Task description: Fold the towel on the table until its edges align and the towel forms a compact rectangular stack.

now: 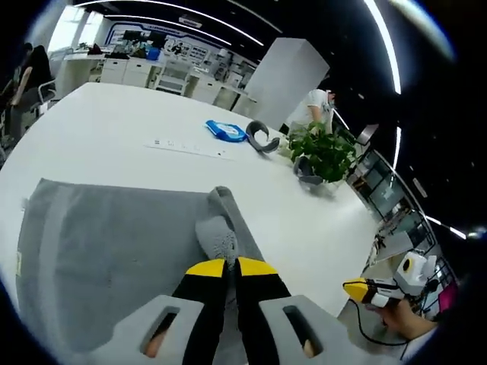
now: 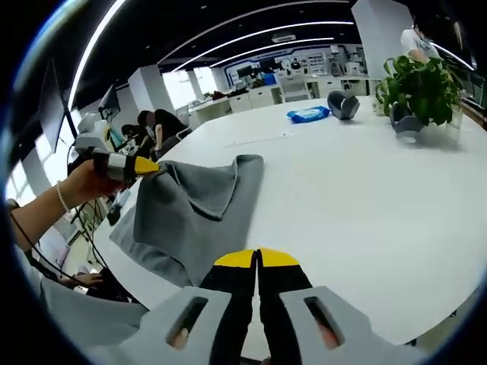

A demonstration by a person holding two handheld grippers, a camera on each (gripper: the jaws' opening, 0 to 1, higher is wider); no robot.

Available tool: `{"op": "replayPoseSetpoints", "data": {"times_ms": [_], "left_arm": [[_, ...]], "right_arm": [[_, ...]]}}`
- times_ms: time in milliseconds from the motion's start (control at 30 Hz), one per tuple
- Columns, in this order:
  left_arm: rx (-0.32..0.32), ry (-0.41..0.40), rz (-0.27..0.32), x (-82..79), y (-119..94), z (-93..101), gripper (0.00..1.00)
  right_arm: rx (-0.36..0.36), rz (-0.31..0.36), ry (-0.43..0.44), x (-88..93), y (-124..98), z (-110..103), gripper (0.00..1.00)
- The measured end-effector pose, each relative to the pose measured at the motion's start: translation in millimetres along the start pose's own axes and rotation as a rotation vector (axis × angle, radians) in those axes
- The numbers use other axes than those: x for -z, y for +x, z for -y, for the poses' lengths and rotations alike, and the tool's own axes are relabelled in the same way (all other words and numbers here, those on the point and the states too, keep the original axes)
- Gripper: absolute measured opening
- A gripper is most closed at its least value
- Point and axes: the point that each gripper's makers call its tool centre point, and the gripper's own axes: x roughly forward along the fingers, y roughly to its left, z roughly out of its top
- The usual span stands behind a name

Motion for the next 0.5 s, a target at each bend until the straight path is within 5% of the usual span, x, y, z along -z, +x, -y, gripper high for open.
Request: {"op": "replayPoseSetpoints", "data": {"times_ms": [500], "left_arm": [[-0.072,-0.011,0.031,-11.2,-20.9,-30.5,0.04]], "right_arm": [[-0.009,-0.006,0.023,1.6,1.1,-2.6,0.0]]}}
